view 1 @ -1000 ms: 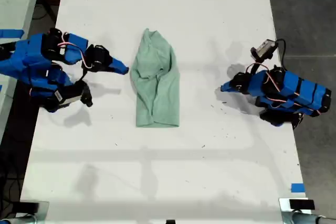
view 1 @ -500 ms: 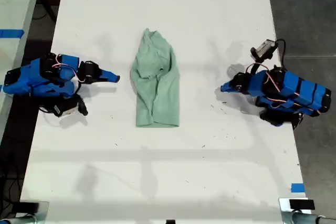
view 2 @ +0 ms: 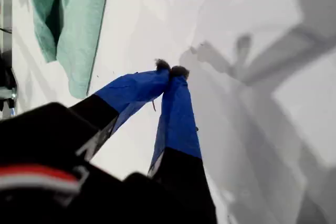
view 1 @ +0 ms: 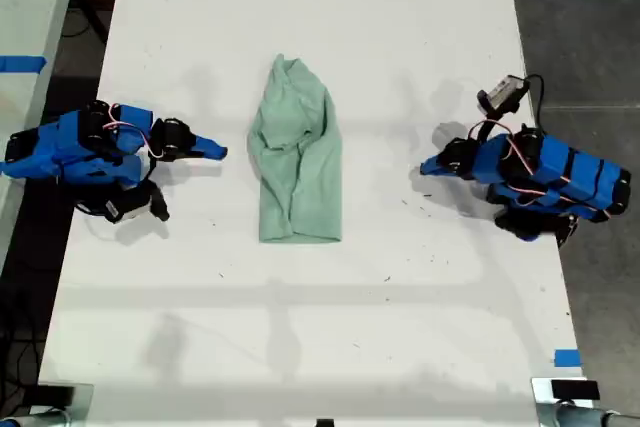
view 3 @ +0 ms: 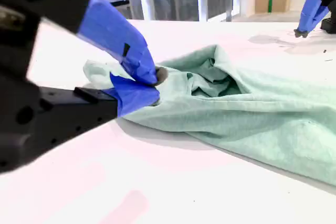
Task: Fold t shirt
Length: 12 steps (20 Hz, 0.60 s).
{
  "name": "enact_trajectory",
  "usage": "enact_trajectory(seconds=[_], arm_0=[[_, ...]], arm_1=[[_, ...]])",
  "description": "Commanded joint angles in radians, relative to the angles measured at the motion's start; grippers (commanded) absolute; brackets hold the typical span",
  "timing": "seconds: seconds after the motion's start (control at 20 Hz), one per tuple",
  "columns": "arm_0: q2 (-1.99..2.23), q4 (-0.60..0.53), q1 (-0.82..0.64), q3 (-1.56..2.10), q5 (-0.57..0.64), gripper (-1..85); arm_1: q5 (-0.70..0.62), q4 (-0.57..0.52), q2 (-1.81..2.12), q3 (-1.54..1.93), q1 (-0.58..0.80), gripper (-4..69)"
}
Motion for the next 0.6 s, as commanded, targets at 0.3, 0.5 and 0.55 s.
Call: enact_trajectory(seconds=[0.3, 0.5, 0.55], arm_0=[[0.005, 0.006, -0.015, 0.006, -0.018, 0.0], [0.005, 0.008, -0.014, 0.006, -0.021, 0.0], [0.005, 0.008, -0.012, 0.006, -0.021, 0.0]], arm_1=[[0.005, -0.02, 0.014, 0.057, 0.006, 0.5], [0.005, -0.02, 0.014, 0.057, 0.006, 0.5], [0.005, -0.02, 0.014, 0.057, 0.006, 0.5]])
